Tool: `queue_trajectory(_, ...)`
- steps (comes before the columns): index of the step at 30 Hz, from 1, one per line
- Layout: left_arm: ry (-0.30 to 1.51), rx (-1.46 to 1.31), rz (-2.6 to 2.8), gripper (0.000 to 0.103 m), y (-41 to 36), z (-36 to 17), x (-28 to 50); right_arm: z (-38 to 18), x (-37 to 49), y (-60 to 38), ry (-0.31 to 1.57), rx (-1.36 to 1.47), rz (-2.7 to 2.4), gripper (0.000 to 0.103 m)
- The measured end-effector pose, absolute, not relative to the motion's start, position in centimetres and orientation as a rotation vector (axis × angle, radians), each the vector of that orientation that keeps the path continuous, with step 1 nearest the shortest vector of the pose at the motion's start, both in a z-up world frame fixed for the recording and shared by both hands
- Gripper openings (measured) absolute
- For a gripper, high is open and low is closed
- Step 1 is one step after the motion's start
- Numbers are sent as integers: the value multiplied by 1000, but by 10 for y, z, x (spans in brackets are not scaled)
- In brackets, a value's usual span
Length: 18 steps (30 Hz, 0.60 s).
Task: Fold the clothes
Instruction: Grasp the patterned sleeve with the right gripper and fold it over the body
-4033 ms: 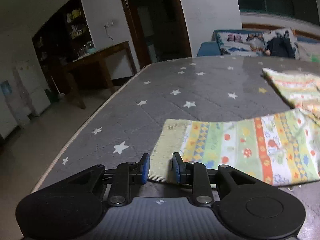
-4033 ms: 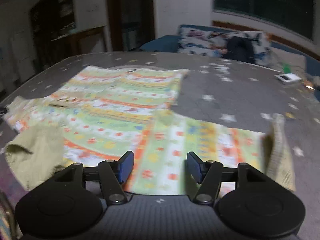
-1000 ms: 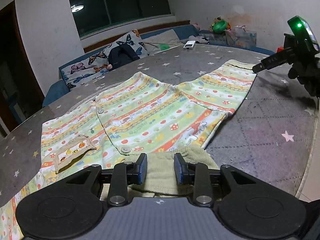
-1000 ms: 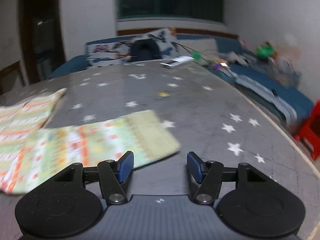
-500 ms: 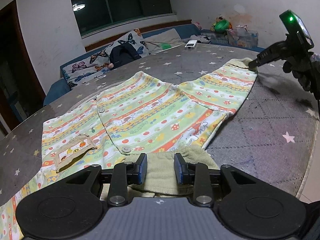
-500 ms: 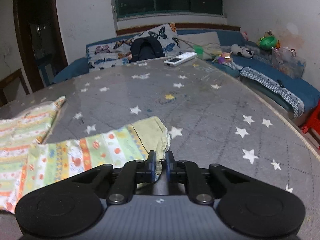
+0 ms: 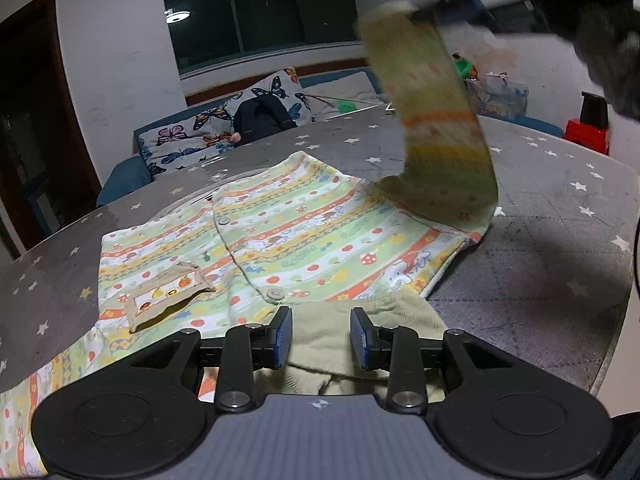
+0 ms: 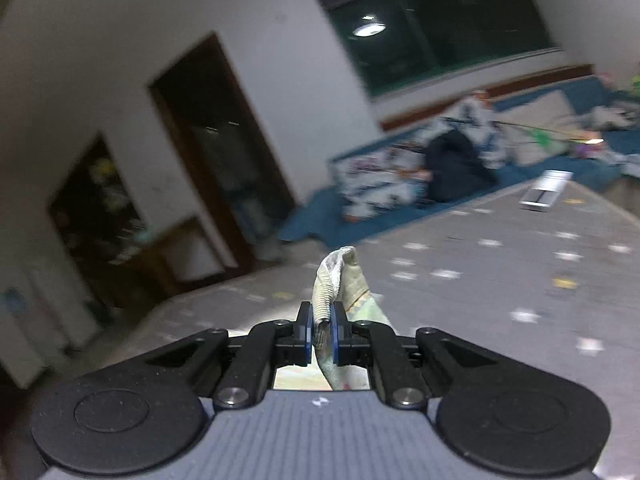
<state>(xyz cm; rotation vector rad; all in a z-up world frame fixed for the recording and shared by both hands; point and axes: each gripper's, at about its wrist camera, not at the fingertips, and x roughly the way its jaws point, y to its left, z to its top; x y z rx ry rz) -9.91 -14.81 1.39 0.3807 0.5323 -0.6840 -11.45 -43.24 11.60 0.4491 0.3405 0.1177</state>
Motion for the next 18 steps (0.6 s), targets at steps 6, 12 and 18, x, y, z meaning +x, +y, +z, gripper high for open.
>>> queue_trajectory(6, 510, 356, -663, 48, -136, 17, -101, 137, -93, -360, 311, 391, 301, 8)
queue_trajectory(12, 511, 343, -654, 48, -128, 17, -101, 112, -69, -291, 393, 339, 409, 15)
queue_trajectory(18, 517, 337, -636, 48, -115, 19, -100, 86, -72, -277, 476, 258, 439, 22)
